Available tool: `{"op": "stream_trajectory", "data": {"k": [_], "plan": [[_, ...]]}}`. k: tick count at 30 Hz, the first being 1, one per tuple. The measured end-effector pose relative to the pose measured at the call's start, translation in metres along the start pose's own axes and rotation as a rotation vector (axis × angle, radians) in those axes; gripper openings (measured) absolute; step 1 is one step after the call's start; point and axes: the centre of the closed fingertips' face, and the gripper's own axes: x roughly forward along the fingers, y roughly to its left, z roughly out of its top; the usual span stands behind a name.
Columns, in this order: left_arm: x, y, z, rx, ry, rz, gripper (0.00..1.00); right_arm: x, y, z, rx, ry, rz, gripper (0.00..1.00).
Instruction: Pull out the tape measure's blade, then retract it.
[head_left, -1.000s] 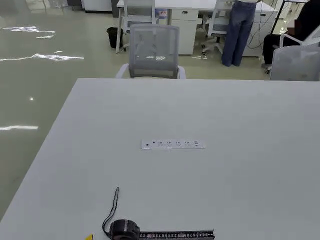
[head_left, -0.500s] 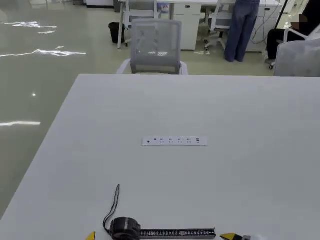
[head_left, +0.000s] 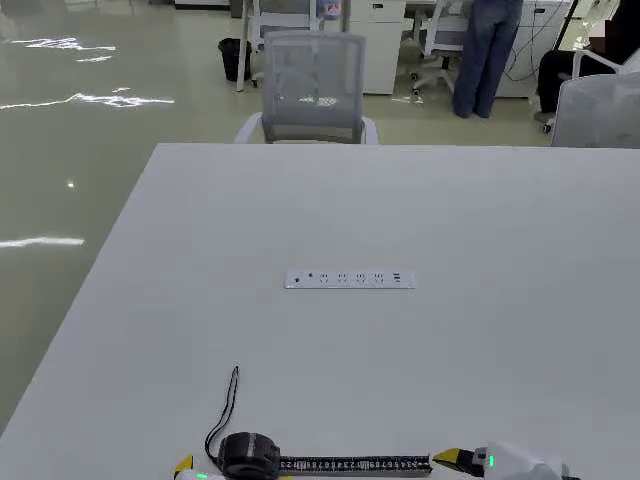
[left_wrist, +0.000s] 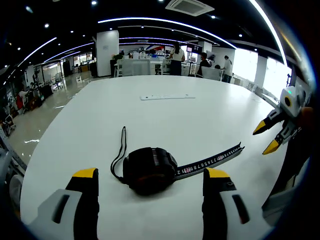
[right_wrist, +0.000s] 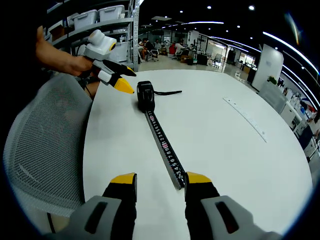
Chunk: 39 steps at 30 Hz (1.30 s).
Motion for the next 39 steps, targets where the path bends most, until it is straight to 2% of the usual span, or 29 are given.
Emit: {"op": "stream_trajectory", "data": {"k": [6,11,16,25,32,39], "plan": [[0.007,0.002,-0.004,0.004,0.019,0.013,0.83,0.008,-0.013,-0.010,-0.048,0.048,0.036,0.33],[0.012,0.002,-0.005,-0.002,0.029,0.021,0.82,0.015,-0.021,-0.016,-0.069,0.067,0.064,0.31],[0.015,-0.001,-0.007,-0.002,0.032,0.021,0.82,0.020,-0.024,-0.022,-0.107,0.101,0.090,0.29],[0.021,0.003,-0.007,-0.004,0.041,0.038,0.79,0.031,-0.028,-0.034,-0.151,0.150,0.131,0.26],[0.026,0.004,-0.008,-0.008,0.045,0.041,0.78,0.040,-0.038,-0.044,-0.183,0.183,0.139,0.23],[0.029,0.004,-0.009,0.002,0.051,0.046,0.77,0.047,-0.033,-0.052,-0.208,0.209,0.202,0.23]]}}
